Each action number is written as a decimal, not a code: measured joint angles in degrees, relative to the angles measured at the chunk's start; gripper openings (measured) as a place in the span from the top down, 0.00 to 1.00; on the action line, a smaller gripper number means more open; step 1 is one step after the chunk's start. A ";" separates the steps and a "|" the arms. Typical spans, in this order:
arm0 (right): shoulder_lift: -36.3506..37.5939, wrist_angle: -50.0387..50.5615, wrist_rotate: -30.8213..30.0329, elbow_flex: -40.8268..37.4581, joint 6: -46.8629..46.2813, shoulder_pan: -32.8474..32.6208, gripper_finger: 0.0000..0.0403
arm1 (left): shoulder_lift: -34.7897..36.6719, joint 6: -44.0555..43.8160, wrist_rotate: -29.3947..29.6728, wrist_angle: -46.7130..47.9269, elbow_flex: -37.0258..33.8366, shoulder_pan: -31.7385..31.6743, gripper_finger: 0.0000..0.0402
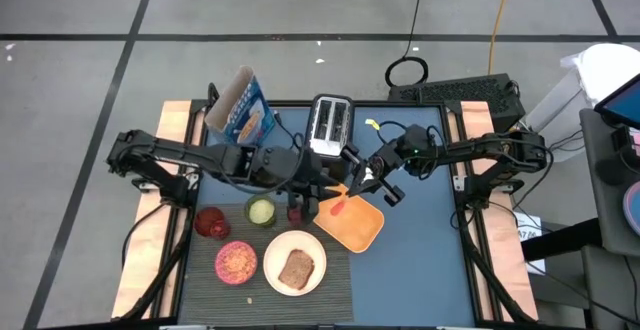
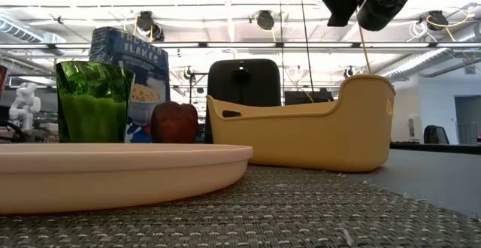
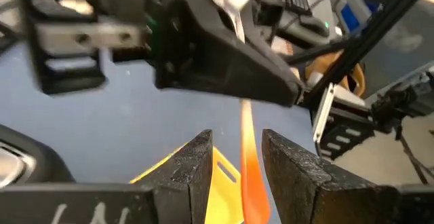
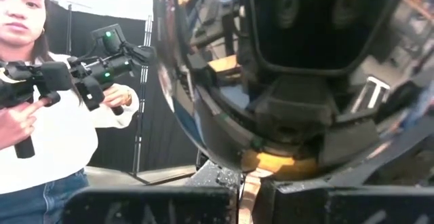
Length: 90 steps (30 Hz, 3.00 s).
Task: Arrange a breakfast setting
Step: Put the orange spoon on the gray table mat to the left of the red bowl
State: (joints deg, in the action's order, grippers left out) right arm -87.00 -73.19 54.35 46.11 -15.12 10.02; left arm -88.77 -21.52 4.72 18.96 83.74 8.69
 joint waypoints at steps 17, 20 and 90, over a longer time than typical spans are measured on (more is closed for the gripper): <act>0.00 -1.54 1.85 -0.02 -0.20 -0.02 0.99 | -5.19 -1.37 -7.72 -5.85 -0.02 -0.39 0.67; 0.00 -2.10 2.96 -0.02 -0.03 -0.02 0.99 | -5.81 -1.49 -7.81 -6.71 0.00 -0.48 0.67; 0.00 -1.55 2.92 0.00 -9.72 5.35 0.30 | -5.41 -6.39 -11.59 -6.61 -0.04 -2.51 0.98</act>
State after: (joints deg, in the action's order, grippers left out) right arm -87.00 -74.74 57.26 46.11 -24.84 15.37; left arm -94.18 -27.91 -6.87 12.35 83.70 6.17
